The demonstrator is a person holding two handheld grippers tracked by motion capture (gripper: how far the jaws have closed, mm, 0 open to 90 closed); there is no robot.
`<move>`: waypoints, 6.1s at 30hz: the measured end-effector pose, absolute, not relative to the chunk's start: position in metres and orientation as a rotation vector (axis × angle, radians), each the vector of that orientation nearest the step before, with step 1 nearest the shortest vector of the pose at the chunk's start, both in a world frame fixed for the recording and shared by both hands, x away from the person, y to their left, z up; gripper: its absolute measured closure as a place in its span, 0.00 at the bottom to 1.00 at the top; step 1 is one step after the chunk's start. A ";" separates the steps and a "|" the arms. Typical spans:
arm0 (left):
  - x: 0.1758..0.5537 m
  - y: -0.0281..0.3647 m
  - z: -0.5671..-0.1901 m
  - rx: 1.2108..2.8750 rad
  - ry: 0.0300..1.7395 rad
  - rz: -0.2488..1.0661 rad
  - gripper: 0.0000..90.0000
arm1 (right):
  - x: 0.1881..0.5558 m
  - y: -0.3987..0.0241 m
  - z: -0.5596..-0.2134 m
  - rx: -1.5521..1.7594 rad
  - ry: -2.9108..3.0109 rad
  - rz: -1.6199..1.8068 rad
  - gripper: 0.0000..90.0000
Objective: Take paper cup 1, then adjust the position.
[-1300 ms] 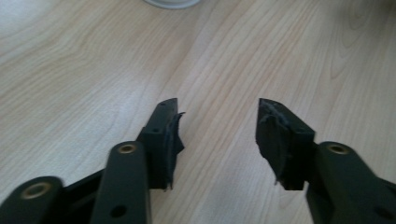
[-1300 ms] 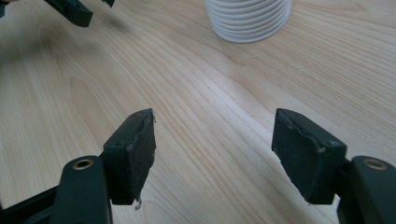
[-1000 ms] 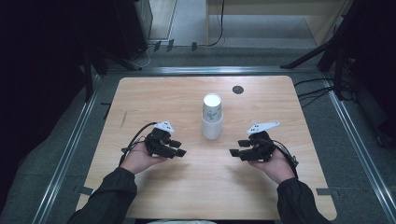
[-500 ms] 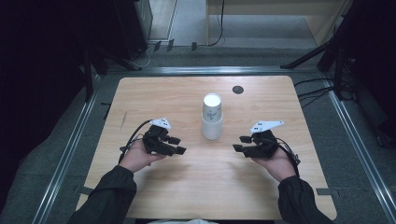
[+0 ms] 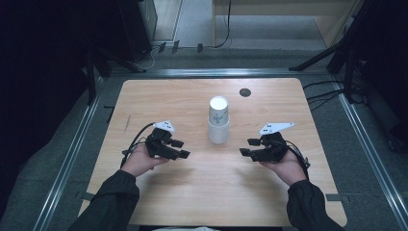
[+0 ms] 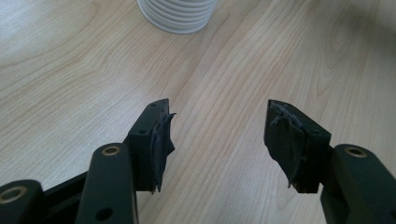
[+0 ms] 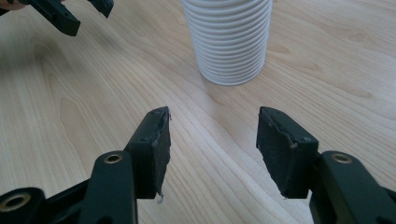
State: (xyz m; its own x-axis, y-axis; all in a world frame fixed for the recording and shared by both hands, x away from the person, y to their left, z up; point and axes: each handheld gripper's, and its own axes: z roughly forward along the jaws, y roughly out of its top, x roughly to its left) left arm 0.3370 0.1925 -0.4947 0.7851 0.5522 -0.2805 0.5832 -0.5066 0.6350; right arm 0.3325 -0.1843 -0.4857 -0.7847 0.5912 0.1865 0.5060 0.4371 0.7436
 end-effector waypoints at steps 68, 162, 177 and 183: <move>0.317 0.206 -0.492 2.247 0.804 -0.039 0.38 | 0.451 -0.052 -0.374 0.576 3.008 0.603 0.34; 0.310 0.166 -0.475 2.208 0.435 -0.184 0.25 | 0.320 -0.121 -0.464 0.398 2.872 1.541 0.37; 0.316 0.147 -0.475 2.212 0.365 -0.222 0.22 | 0.318 -0.125 -0.475 0.473 2.845 1.606 0.37; 0.317 0.139 -0.478 2.225 0.344 -0.232 0.23 | 0.315 -0.122 -0.476 0.460 2.842 1.635 0.37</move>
